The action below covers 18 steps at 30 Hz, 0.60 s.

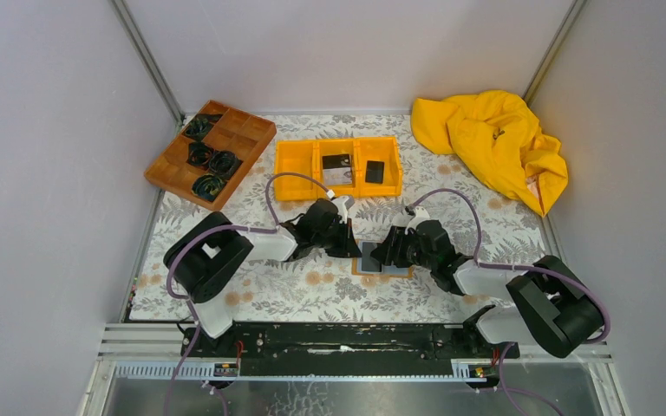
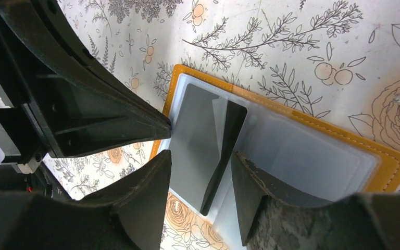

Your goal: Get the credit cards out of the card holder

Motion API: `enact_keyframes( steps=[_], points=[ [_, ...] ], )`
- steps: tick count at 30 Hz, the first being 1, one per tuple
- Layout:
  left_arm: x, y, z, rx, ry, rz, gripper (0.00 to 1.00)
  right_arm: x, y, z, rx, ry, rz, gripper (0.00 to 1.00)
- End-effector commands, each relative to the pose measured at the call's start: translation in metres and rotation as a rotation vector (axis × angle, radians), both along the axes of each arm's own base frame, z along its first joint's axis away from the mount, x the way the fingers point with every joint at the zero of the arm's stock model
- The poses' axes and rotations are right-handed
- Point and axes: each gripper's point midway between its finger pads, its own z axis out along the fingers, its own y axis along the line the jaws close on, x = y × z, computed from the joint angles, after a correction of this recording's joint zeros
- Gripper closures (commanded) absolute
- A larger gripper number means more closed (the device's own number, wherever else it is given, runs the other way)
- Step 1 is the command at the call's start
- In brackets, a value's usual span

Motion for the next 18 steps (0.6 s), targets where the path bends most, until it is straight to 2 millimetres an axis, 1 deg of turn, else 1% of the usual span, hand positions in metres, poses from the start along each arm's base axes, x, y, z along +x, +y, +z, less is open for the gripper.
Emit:
enact_keyframes(
  steps=[1, 6, 12, 18],
  points=[
    [-0.002, 0.002, -0.009, 0.024, 0.034, -0.016, 1.0, 0.004, 0.01, 0.009, 0.053, -0.021, 0.03, 0.46],
    [-0.002, 0.001, -0.009, 0.024, 0.034, -0.019, 1.0, 0.003, 0.008, 0.01, 0.051, -0.029, 0.024, 0.46],
    [-0.003, 0.0, -0.012, 0.024, 0.048, -0.025, 1.0, 0.0, 0.014, 0.017, 0.093, -0.044, 0.056, 0.46],
    [-0.002, 0.001, -0.013, 0.032, 0.042, -0.019, 1.0, 0.006, -0.001, 0.016, 0.027, -0.072, -0.01, 0.46]
  ],
)
